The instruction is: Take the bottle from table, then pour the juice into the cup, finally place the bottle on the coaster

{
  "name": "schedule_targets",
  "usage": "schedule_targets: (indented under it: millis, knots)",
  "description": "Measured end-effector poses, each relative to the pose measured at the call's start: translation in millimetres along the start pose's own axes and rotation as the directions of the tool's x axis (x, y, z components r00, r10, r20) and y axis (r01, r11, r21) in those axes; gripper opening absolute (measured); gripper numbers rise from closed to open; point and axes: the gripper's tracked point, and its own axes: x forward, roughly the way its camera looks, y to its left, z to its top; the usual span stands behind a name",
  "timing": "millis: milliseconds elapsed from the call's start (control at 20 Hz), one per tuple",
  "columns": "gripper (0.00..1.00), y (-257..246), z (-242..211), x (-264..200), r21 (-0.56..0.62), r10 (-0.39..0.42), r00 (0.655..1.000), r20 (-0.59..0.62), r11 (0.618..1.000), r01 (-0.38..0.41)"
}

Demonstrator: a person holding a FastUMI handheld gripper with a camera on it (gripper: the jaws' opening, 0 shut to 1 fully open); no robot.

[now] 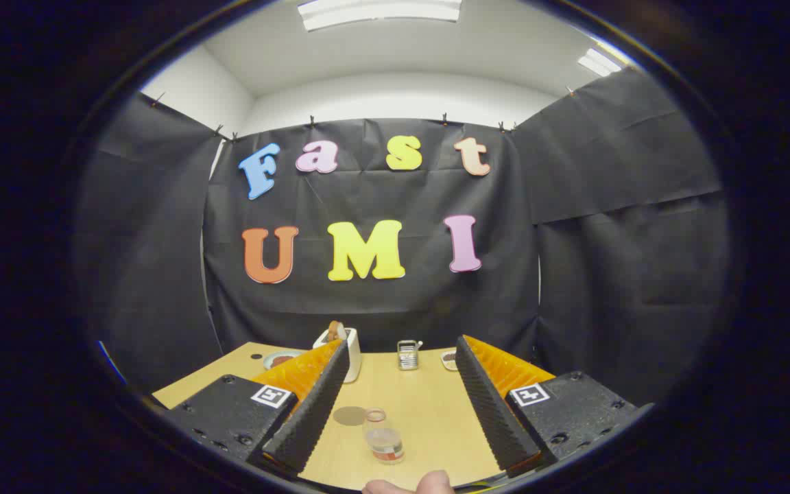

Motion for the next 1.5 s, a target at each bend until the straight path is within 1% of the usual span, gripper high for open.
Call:
schedule_targets:
  millis: [250, 650, 850, 1100, 1200, 1350, 1500]
  knots:
    - [1.0, -2, 2, 1, -0.034, -0.026, 1.0, 0.015, 0.999, 0.027]
    - [1.0, 8, -5, 2, -0.052, 0.009, 1.0, 0.005, 0.999, -0.008]
    - [1.0, 12, -8, 2, -0.064, 0.013, 1.0, 0.004, 0.998, -0.012]
    - [1.0, 17, -20, 3, -0.097, 0.01, 1.0, -0.001, 0.995, -0.01]
    - [1.0, 22, -29, 4, -0.093, 0.023, 1.0, -0.008, 0.995, -0.023]
    - [1.0, 29, -48, 8, -0.087, 0.05, 0.999, -0.021, 0.995, -0.052]
    - [1.0, 27, -71, 14, -0.095, 0.038, 0.999, -0.029, 0.995, -0.04]
